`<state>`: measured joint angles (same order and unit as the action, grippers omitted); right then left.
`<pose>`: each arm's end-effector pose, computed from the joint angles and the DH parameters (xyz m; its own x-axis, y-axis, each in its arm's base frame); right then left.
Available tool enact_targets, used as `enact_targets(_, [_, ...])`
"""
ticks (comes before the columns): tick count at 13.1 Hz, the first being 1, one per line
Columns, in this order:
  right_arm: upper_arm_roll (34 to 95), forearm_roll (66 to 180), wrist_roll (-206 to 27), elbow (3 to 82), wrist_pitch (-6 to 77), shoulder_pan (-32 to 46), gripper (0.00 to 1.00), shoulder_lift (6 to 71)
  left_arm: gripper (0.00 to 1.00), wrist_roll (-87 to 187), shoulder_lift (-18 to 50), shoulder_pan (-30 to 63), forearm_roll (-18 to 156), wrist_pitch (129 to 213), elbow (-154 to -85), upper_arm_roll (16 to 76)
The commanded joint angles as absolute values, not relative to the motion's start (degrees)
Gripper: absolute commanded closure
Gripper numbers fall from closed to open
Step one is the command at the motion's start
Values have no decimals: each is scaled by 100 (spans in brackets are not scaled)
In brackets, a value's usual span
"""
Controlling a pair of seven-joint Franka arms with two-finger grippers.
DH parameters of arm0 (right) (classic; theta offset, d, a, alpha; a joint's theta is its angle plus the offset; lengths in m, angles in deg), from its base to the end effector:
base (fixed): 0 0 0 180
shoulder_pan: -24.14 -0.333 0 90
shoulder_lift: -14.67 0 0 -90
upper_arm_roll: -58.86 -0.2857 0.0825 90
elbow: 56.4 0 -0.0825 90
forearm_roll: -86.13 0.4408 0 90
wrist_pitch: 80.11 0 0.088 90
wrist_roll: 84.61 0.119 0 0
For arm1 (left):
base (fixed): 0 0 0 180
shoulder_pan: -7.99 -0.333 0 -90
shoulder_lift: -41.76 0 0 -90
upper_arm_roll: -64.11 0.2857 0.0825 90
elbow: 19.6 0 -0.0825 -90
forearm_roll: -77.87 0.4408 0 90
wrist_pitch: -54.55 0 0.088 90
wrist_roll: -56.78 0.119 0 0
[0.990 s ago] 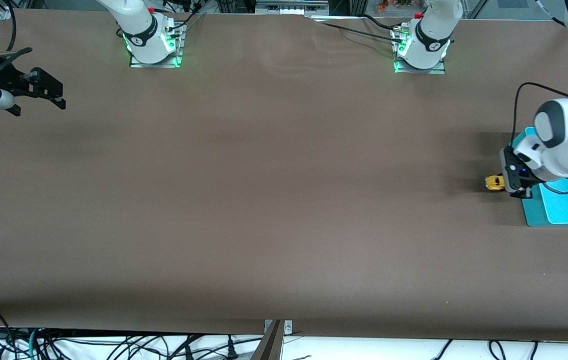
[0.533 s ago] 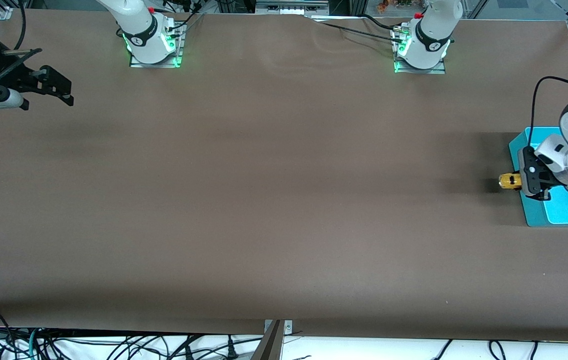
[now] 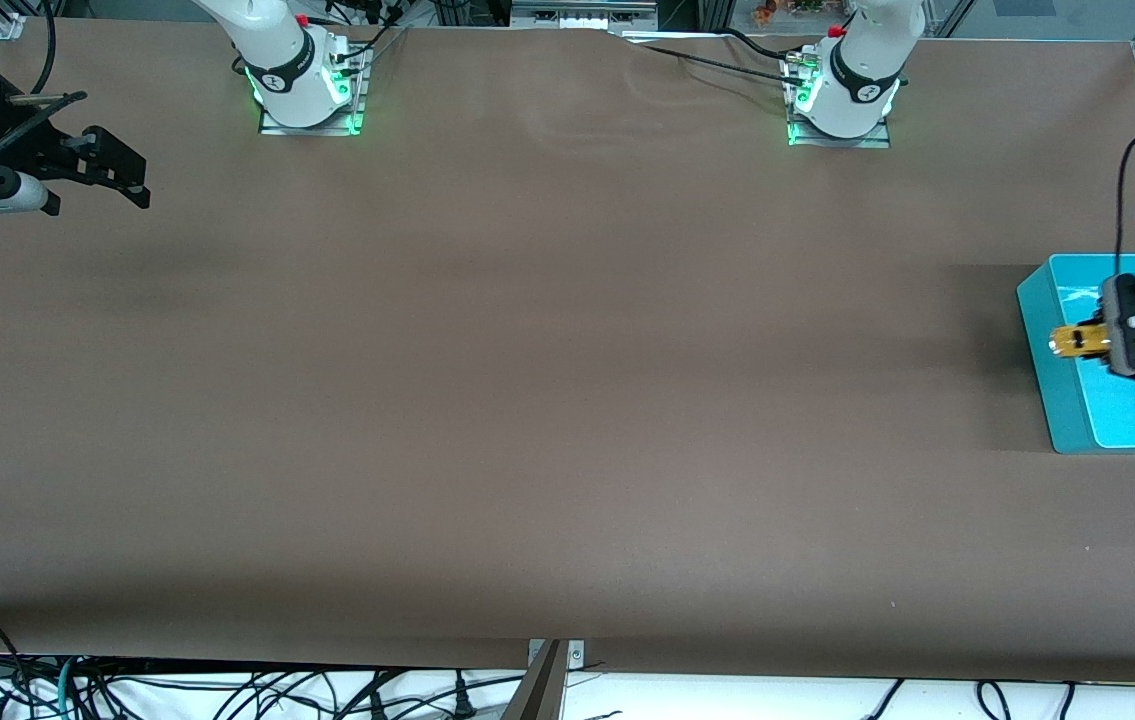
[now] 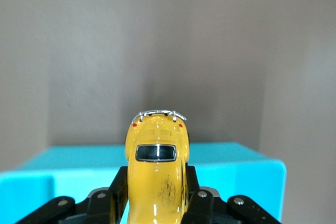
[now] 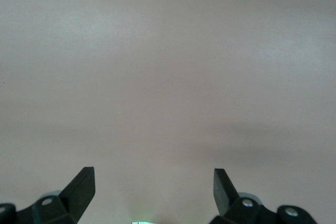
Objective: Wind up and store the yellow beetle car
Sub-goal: 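Lift the car with the left gripper over the cyan bin, then lower the car into the cyan bin and open the left gripper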
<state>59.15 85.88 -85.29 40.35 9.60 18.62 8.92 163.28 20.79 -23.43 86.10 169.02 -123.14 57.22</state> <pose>0.5786 0.0523 0.5794 0.9944 0.1030 -0.0226 0.1031 -0.9947 0.0036 0.5914 0.2834 0.2578 0.0712 -0.9972 -0.0234 -0.9795 -0.0744 0.1871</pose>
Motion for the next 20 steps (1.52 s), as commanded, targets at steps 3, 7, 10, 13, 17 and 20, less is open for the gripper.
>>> enact_targets(3, [5912,8533,-8478,3887,813,1860,0,931,71,17032,1812,-2988,8938,17292,-12225,5655])
enact_targets(7, [5912,8542,-8478,3887,813,1860,0,931,71,17604,1417,-3367,8938,17995,-12225,5646])
enact_targets(10, [5912,8542,-8478,3887,813,1860,0,931,71,17876,1013,-3551,8938,18460,-12234,5646])
enact_targets(13, [5921,8551,-8575,3887,813,1860,0,931,64,17878,941,-3666,8921,18550,-12243,5638])
enact_targets(17, [5921,8560,-8575,3887,813,1860,0,931,0,18202,862,-3762,8850,18498,-12216,5594])
enact_targets(20, [5930,8560,-8584,3887,813,1860,0,931,0,18177,1168,-3762,8763,18078,-12199,5480])
